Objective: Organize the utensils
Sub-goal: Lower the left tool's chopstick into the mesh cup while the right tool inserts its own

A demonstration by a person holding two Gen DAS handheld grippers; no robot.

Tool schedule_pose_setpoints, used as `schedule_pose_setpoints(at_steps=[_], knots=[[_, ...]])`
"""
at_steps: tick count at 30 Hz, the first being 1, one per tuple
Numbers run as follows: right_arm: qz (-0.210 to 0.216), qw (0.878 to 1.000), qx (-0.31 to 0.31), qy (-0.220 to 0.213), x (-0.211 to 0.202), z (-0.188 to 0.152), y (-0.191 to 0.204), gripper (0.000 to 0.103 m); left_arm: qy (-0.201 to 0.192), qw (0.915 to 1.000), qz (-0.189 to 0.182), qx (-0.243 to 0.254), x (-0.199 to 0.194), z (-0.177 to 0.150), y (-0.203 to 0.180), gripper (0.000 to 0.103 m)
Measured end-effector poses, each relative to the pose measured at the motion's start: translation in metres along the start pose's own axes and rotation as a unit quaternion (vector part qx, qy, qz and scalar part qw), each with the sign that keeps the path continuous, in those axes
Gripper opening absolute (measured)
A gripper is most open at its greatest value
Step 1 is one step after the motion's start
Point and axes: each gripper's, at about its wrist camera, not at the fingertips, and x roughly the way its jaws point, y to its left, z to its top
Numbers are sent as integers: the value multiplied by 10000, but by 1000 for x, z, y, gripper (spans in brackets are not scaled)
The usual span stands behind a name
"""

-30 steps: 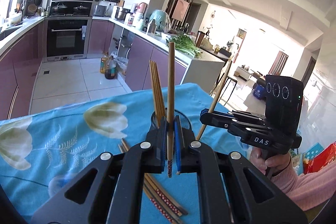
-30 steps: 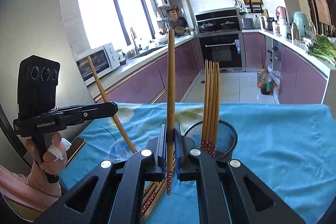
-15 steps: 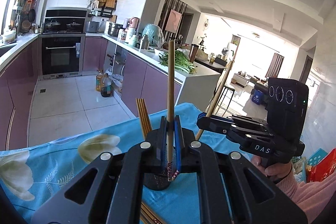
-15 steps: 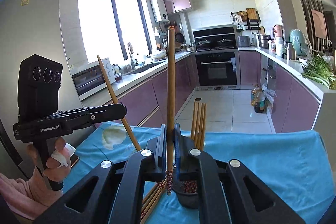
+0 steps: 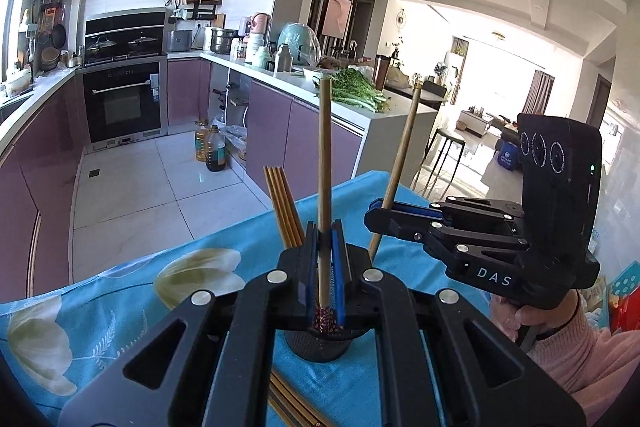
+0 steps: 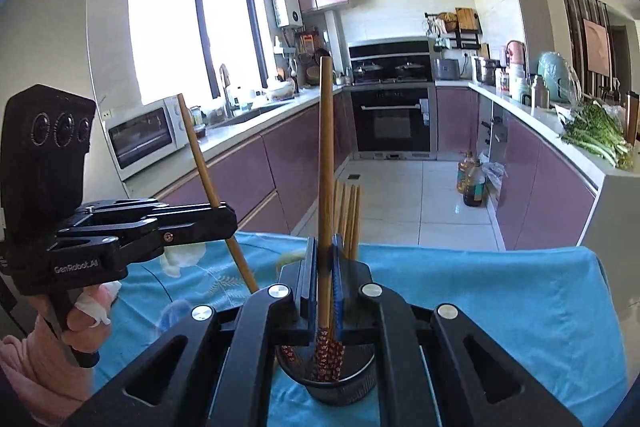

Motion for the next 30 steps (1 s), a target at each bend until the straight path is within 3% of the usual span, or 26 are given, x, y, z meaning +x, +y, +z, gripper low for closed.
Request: schedule_pose_setpoints(at_steps=[15, 24, 30], knots=[[-28, 9961, 191, 858, 39, -21, -11, 6, 979, 9951, -35, 95, 45, -22, 7, 7], [-46, 9951, 378, 907, 53, -23, -18, 6, 1062, 9943, 68, -46, 64, -14, 22, 8], [-84, 9947, 491, 904, 56, -25, -21, 8, 1064, 9941, 145, -178, 70, -17, 27, 18]])
